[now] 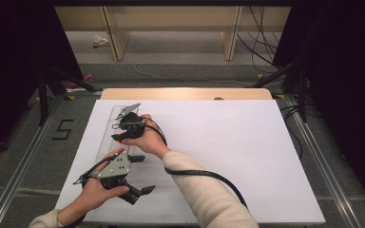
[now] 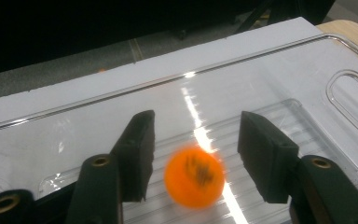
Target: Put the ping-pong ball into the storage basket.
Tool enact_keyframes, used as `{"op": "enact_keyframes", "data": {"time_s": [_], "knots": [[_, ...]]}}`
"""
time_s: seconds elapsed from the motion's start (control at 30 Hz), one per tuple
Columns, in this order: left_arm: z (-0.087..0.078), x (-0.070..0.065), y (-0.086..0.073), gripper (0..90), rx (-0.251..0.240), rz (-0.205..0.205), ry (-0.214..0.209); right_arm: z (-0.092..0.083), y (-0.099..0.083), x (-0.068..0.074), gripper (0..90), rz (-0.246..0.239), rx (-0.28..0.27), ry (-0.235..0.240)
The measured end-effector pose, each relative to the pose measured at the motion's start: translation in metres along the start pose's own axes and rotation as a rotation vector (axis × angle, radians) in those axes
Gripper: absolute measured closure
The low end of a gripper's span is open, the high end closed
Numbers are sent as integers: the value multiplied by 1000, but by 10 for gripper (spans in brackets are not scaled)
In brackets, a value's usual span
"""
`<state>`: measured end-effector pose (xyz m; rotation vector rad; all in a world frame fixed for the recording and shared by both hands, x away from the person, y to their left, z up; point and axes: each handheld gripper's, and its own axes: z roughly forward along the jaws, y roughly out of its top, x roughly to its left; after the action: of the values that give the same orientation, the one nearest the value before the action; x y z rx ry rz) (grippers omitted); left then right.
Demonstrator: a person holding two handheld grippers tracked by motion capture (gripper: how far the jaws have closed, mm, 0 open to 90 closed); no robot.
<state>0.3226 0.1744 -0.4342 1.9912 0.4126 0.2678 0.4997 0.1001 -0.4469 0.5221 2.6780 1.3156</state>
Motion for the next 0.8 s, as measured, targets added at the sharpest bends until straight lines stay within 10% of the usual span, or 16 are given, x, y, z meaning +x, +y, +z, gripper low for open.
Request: {"op": "enact_keyframes", "data": {"time_s": [0.8], "knots": [[0, 0, 0, 12, 0, 1, 1, -15, 5, -4, 164, 34, -104, -61]]}}
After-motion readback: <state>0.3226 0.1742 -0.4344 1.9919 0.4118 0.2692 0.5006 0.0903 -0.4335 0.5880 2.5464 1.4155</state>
